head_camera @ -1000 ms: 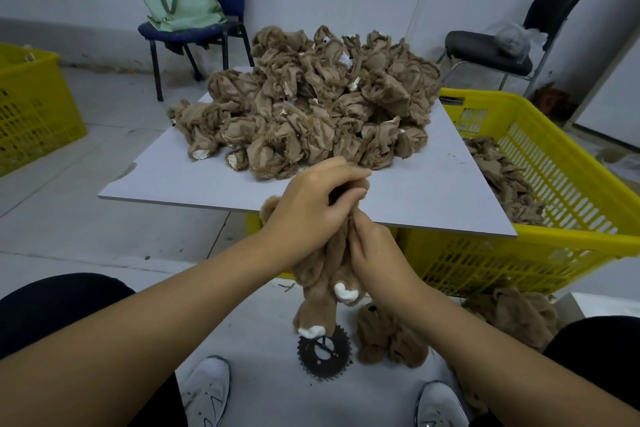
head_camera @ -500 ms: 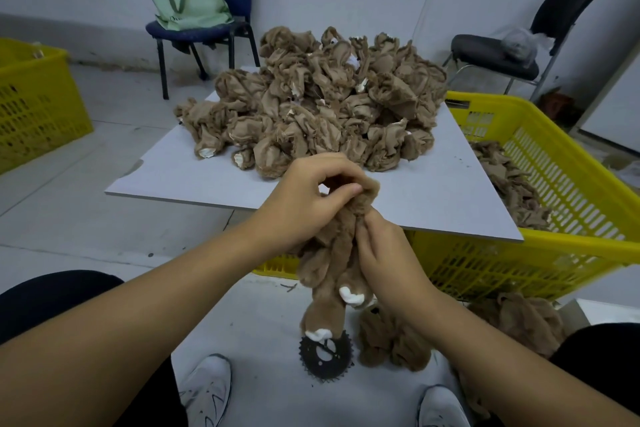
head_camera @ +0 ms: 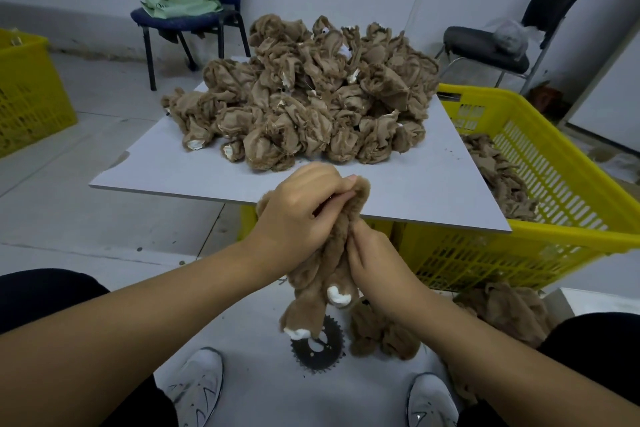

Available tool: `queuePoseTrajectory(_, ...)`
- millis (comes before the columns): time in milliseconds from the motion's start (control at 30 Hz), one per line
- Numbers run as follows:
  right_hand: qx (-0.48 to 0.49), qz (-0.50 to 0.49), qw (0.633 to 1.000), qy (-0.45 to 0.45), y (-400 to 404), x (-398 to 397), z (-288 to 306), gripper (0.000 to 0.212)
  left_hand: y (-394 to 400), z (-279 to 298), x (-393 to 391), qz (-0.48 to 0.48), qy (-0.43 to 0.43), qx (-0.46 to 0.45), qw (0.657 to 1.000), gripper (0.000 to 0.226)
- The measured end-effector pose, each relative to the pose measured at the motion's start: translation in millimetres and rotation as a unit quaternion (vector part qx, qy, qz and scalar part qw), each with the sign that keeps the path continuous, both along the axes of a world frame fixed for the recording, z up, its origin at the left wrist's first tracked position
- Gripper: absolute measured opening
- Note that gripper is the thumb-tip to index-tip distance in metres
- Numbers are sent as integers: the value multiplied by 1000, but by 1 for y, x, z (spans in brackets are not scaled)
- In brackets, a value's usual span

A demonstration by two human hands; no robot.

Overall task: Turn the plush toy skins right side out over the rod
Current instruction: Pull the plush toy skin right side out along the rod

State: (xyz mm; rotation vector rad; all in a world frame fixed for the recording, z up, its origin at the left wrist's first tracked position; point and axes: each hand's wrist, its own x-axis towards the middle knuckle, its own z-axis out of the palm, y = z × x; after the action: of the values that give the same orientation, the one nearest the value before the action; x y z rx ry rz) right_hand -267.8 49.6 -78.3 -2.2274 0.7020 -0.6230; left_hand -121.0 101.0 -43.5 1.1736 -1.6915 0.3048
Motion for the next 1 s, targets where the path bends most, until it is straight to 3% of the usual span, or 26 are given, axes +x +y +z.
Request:
queuePoseTrajectory(67, -3, 10, 1000, 21, 1, -3, 1, 29, 7, -3, -5, 13, 52, 47, 997, 12)
queuePoseTrajectory(100, -3, 11, 999, 35, 1, -3, 2, 25, 9, -4, -7, 36, 76, 114, 990, 18)
queuePoseTrajectory(167, 0, 9, 998, 55, 0, -2, 3, 18, 8, -6, -9, 100, 76, 281, 951, 40)
queuePoseTrajectory(233, -6, 4, 998, 65, 0, 1, 4, 17, 4, -9, -10, 101, 104, 344, 928, 45)
queuePoseTrajectory(433, -54, -37, 997, 35, 7, 6, 11, 19, -3, -10, -19, 36, 215, 256, 942, 9)
queuePoseTrajectory(500, -75, -44, 996, 20, 7, 6, 16, 16, -5, -9, -18, -9, 229, 202, 952, 16)
queuePoseTrajectory(600, -107, -42, 993, 17, 0, 7, 22, 19, -13, -8, -13, -65, 182, 155, 969, 37)
queuePoseTrajectory(800, -66, -52, 994, 63, -6, 14, 16, 20, -19, -15, -11, -87, 259, 247, 930, 34)
queuePoseTrajectory(933, -46, -41, 995, 77, -4, 10, 16, 23, -21, -13, -17, -68, 318, 301, 896, 13)
queuePoseTrajectory(1000, -52, -40, 995, 78, 1, 11, 16, 22, -23, -4, -20, -58, 345, 291, 890, 32)
